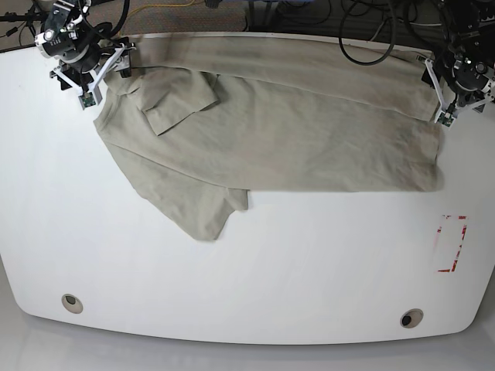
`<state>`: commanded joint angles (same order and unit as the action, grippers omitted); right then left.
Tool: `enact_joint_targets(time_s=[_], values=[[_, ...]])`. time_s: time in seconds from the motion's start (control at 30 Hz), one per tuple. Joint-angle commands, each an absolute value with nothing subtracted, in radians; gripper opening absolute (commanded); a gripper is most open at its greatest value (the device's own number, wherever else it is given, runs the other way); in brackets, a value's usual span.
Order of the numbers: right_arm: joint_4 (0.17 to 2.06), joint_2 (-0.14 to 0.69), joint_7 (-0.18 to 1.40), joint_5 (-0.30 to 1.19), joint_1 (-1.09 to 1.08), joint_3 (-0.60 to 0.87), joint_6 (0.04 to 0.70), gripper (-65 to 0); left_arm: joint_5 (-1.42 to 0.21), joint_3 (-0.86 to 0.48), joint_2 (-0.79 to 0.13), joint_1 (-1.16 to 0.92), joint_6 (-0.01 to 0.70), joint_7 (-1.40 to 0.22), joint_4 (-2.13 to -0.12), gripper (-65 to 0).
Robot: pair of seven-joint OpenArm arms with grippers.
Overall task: Fold the T-shirt properly
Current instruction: 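Regrasp the shirt edge with both grippers and pull it taut, then release the edge and move the right gripper onto the shirt body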
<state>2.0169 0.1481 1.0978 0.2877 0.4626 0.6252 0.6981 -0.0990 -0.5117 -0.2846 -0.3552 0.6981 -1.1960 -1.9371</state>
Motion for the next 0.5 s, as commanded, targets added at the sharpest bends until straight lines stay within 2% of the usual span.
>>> enact_joint_targets(time_s=[0.3,0.5], values=[[2.018,0.116,1.102,0.289,0.406,0.647,0.698,-16.8,-0.332,-0.608,-0.329,-0.351,0.698,-1.253,-1.940,-26.4],[2.017,0.102,1.104,0.346,0.346,0.639,0.698,-16.8,-0.377,-0.639,-0.329,-0.317,0.698,-1.254,-1.940,-26.5]])
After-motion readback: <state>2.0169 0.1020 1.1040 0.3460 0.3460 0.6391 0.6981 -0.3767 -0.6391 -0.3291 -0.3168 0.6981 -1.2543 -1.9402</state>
